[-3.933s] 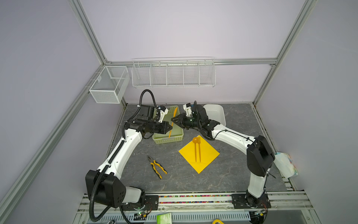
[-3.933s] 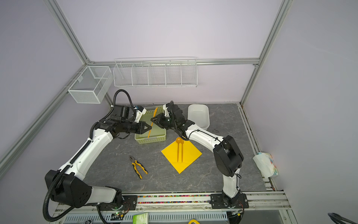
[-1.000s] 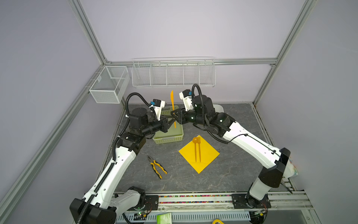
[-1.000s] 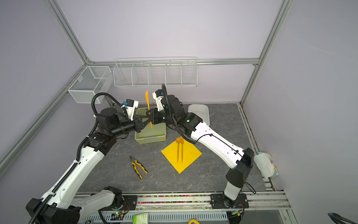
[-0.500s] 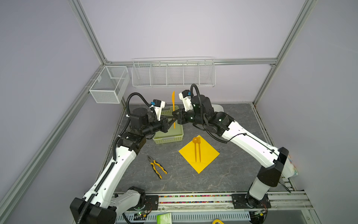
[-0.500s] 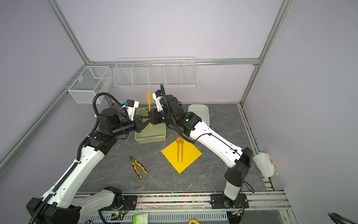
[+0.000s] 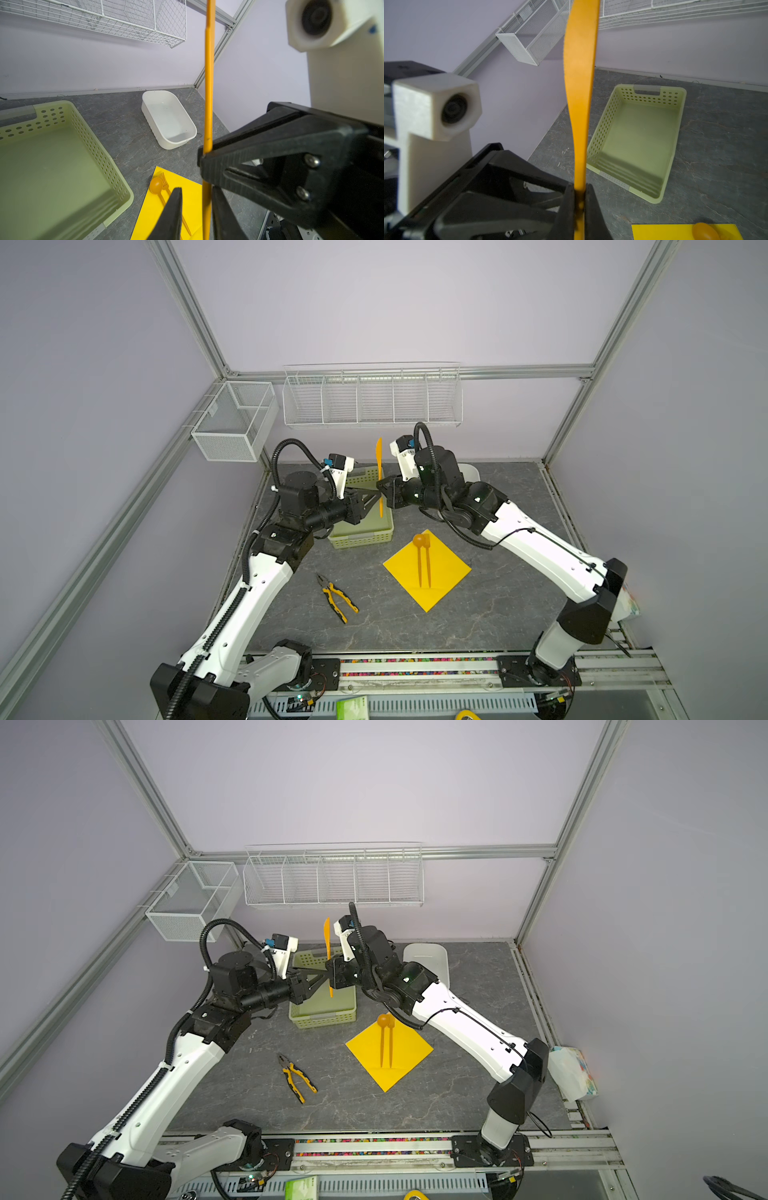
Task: Place the utensils on the paper napkin and roll it up
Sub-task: 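Close the right gripper on the knife blade while the left gripper releases it, then carry the yellow knife to the napkin with the right gripper while the left withdraws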
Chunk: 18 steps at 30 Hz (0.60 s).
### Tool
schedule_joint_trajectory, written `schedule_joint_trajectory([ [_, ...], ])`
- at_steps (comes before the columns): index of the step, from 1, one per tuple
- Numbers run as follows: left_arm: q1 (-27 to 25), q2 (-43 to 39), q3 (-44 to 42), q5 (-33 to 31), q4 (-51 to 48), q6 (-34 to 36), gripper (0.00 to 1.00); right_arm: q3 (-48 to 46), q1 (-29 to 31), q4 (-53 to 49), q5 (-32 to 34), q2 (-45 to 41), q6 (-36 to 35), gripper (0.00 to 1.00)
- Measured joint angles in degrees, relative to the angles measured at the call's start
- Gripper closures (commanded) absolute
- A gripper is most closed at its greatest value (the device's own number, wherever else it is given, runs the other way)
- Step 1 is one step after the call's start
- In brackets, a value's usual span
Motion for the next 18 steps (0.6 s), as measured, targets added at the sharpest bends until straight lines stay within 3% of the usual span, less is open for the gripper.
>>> schedule_joint_trajectory([
  [11,0.2,0.0,-0.1,-4.5,-5.3,6.8,0.72,-18.9,-7.4,-8.8,-0.4,-9.5,1.2,0.93],
  [18,2.9,0.0,-3.6,-7.6,-5.7,11.9,0.72,-29.0,-10.0,-12.6,-2.8,-8.5,2.9,0.93],
])
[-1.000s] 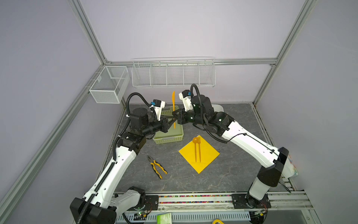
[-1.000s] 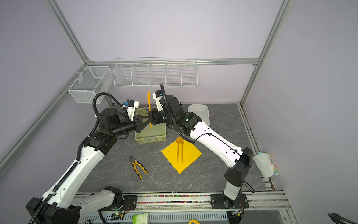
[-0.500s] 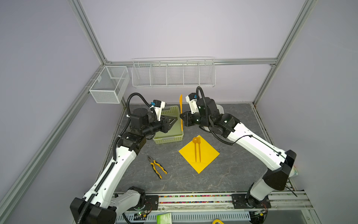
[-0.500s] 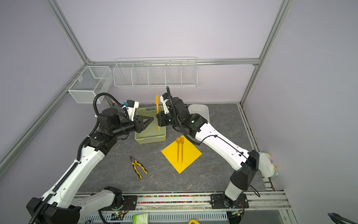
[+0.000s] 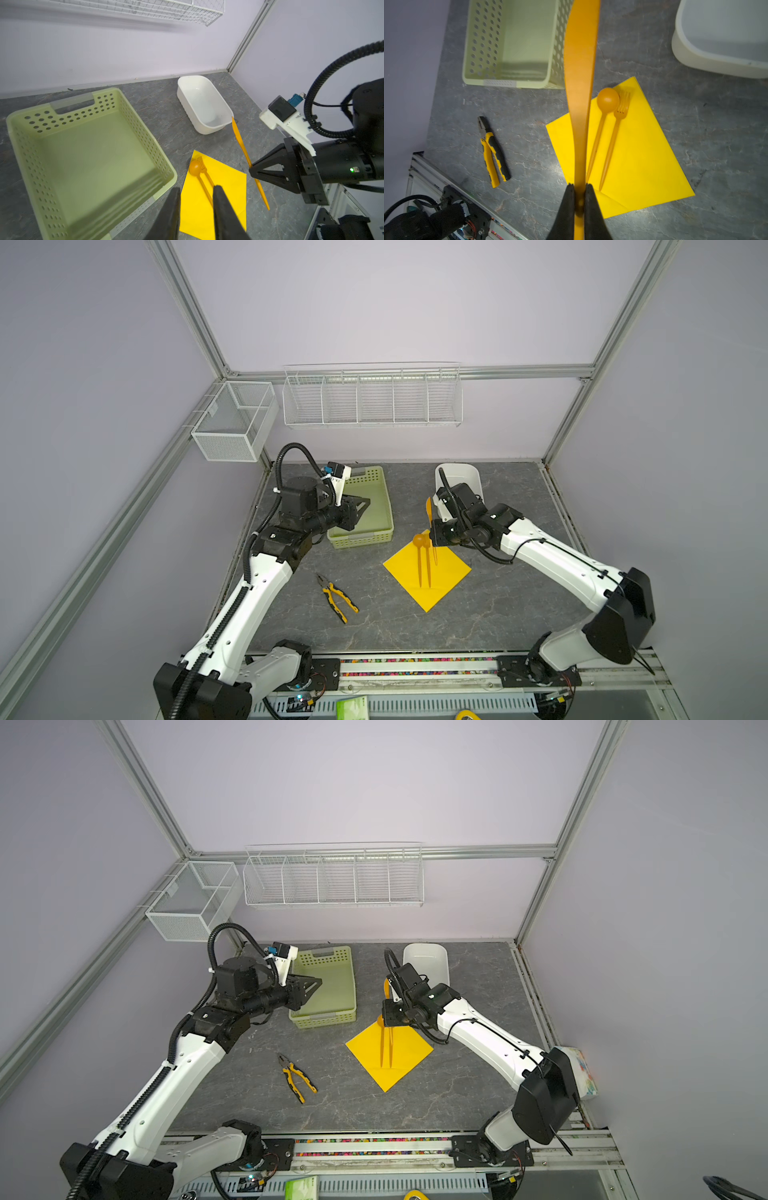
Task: Place the utensils on the paper napkin and roll it up
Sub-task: 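Carry the yellow knife to the napkin with the right gripper while the left withdraws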
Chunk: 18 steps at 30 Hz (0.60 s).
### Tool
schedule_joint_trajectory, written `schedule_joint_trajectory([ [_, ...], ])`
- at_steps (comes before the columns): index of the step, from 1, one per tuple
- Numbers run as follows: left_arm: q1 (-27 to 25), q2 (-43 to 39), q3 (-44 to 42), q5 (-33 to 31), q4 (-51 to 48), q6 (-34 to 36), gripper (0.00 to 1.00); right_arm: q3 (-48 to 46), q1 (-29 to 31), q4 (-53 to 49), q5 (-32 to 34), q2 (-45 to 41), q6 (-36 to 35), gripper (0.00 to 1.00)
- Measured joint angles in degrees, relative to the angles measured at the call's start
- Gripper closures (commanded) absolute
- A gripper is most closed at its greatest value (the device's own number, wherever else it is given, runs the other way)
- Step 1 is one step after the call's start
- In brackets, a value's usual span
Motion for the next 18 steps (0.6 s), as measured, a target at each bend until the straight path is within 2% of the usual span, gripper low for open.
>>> schedule_joint_trajectory([
  [11,2.4,0.3,-2.8,-2.0,0.0,1.6,0.72,-2.0,-4.0,2.0,-5.6,13.1,2.2,0.93],
  [18,2.4,0.3,-3.4,-2.5,0.0,1.6,0.72,-2.8,-6.2,4.7,-9.1,18.2,3.0,0.93],
])
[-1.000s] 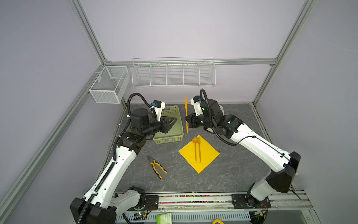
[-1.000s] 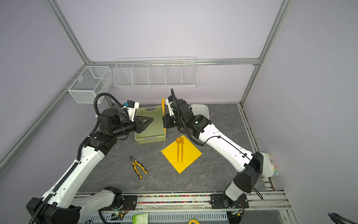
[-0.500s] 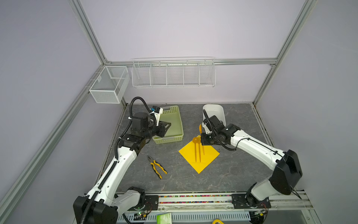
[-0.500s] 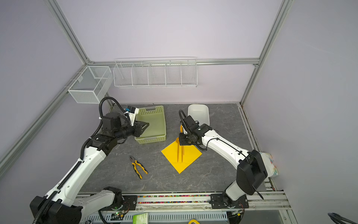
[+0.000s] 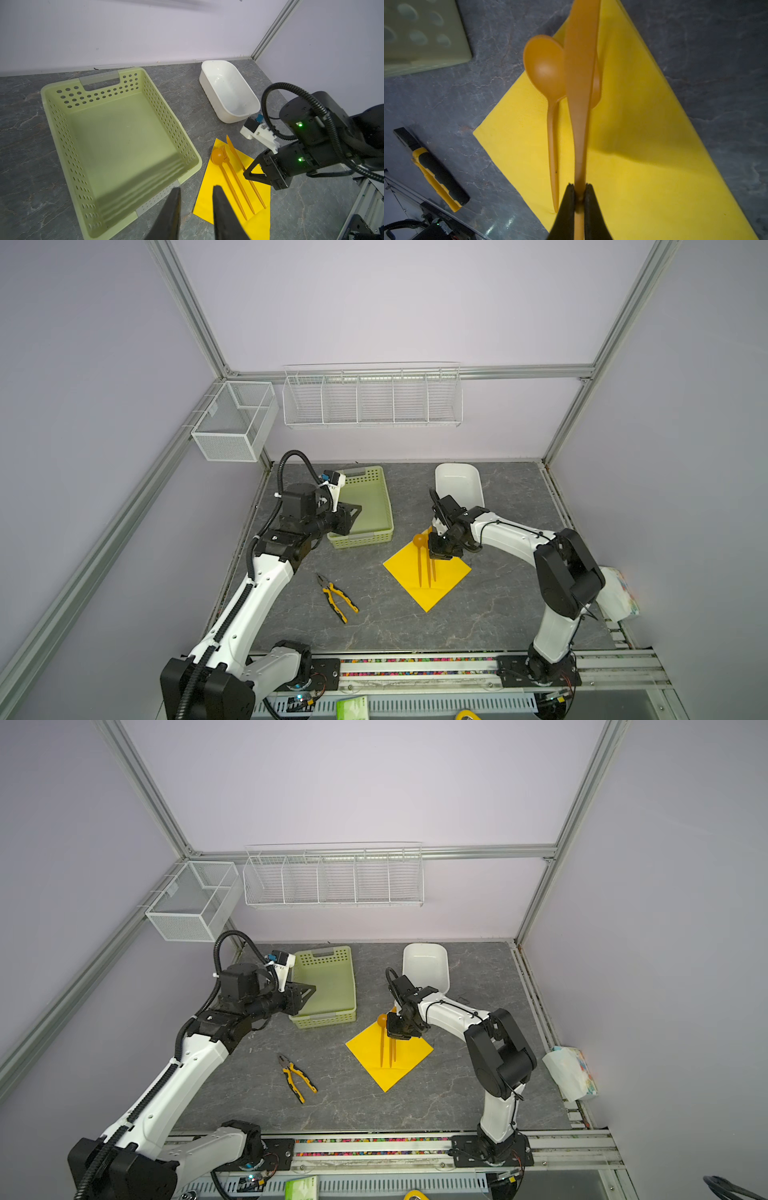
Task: Place the utensils on the paper napkin and roll it up
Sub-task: 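Carry the yellow knife to the napkin with the right gripper while the left withdraws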
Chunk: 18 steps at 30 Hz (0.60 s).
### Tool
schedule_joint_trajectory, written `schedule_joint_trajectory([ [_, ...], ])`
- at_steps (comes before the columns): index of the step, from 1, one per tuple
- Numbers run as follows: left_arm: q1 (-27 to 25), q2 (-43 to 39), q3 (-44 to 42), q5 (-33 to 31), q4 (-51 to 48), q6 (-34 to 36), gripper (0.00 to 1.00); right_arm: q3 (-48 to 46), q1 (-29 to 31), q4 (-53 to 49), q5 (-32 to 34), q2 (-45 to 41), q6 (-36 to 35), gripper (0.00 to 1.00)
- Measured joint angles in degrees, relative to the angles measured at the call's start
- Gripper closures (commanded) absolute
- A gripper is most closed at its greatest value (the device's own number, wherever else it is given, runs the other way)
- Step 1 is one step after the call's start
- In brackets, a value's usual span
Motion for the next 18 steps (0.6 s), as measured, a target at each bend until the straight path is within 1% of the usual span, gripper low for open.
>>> schedule_joint_trajectory([
  [10,0.5,0.0,-0.1,-0.2,0.0,0.0,0.72,0.0,-1.6,0.6,-1.0,3.7,0.9,0.93],
  [18,0.6,0.0,-0.1,-0.2,0.0,0.0,0.72,0.0,-1.6,0.6,-1.0,4.1,0.9,0.92],
])
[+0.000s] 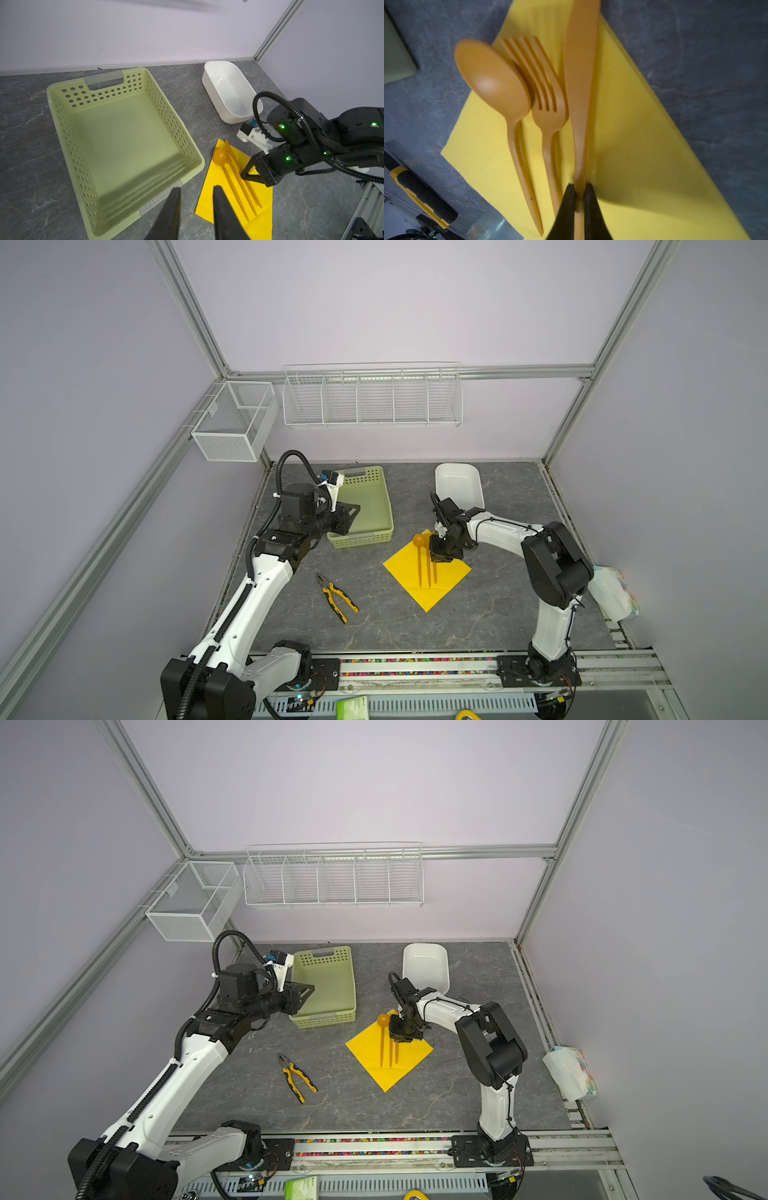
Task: Place the utensils on the paper napkin and roll it up
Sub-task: 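Carry the yellow knife to the napkin with the right gripper while the left withdraws, then lower the knife beside the fork and open the right gripper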
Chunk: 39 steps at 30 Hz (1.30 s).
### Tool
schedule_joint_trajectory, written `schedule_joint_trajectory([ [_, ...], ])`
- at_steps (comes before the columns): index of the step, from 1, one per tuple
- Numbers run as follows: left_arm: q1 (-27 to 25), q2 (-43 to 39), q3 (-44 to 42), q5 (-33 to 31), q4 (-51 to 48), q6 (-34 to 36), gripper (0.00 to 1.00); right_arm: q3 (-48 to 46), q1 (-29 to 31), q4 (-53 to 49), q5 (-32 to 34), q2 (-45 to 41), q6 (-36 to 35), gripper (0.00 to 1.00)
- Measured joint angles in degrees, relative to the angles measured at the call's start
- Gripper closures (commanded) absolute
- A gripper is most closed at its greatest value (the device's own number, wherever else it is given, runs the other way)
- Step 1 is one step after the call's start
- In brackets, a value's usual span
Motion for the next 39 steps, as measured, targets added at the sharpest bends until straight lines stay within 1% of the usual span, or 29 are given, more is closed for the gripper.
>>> schedule_joint_trajectory([
  [32,0.1,0.0,0.0,0.0,0.0,0.0,0.72,-0.2,0.0,-0.1,1.0,-0.2,0.2,0.90],
  [39,0.1,0.0,0.0,0.0,0.0,0.0,0.72,-0.3,0.0,0.0,0.9,-0.2,0.2,0.88],
])
